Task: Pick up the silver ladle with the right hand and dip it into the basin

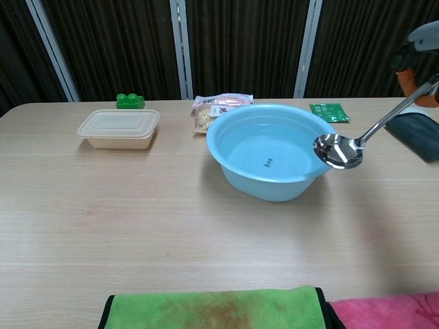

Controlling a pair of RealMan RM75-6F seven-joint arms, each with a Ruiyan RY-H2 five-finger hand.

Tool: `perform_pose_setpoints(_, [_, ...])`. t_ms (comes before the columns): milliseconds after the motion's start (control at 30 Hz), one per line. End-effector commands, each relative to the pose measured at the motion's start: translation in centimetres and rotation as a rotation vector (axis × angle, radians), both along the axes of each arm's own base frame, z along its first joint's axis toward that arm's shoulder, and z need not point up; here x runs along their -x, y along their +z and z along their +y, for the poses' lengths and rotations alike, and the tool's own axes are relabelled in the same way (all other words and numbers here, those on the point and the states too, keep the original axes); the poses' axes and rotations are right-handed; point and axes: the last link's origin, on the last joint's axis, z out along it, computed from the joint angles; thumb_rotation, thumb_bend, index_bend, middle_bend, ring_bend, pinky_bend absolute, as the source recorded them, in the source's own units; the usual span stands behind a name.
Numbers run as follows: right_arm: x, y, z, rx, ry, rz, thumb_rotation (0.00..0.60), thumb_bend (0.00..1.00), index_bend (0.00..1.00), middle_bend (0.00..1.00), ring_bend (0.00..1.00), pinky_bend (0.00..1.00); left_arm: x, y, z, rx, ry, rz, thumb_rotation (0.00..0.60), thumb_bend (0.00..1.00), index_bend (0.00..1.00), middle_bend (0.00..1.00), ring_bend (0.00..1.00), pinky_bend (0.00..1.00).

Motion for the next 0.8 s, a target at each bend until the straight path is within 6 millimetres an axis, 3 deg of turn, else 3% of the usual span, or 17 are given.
perform_pose_setpoints(33, [-0.8, -1.6, -1.0, -0.007, -0.002, 0.021, 0.600, 0.64, 0.74, 0.08, 0.00, 0.00, 0.3, 0.3, 0.2, 0.000, 0.011, -0.005, 0.600, 0.32, 0.09, 0.00, 0.00, 0.00])
perform_pose_setpoints(367, [-3.1, -4.8, -3.4, -0.025, 0.012, 0.035, 0.600, 0.64, 0.74, 0.08, 0.00, 0.00, 1.2, 1.5, 0.5, -0.029, 0.050, -0.029, 0.600, 0.31, 0.10, 0.00, 0.00, 0.00])
perform_pose_setpoints(567, [-4.4, -5.6, -4.6, -0.031, 0.036, 0.040, 0.600, 0.64, 0.74, 0.08, 0.00, 0.00, 1.3, 1.7, 0.6, -0.046, 0.061, -0.029, 0.600, 0.32, 0.10, 0.00, 0.00, 0.00])
perform_pose_setpoints(800, [-4.8, -7.0, -6.3, -0.049, 0.029, 0.052, 0.600, 0.64, 0.74, 0.08, 0.00, 0.00, 1.6, 2.0, 1.0, -0.069, 0.085, -0.028, 0.600, 0.31, 0.10, 0.00, 0.00, 0.00])
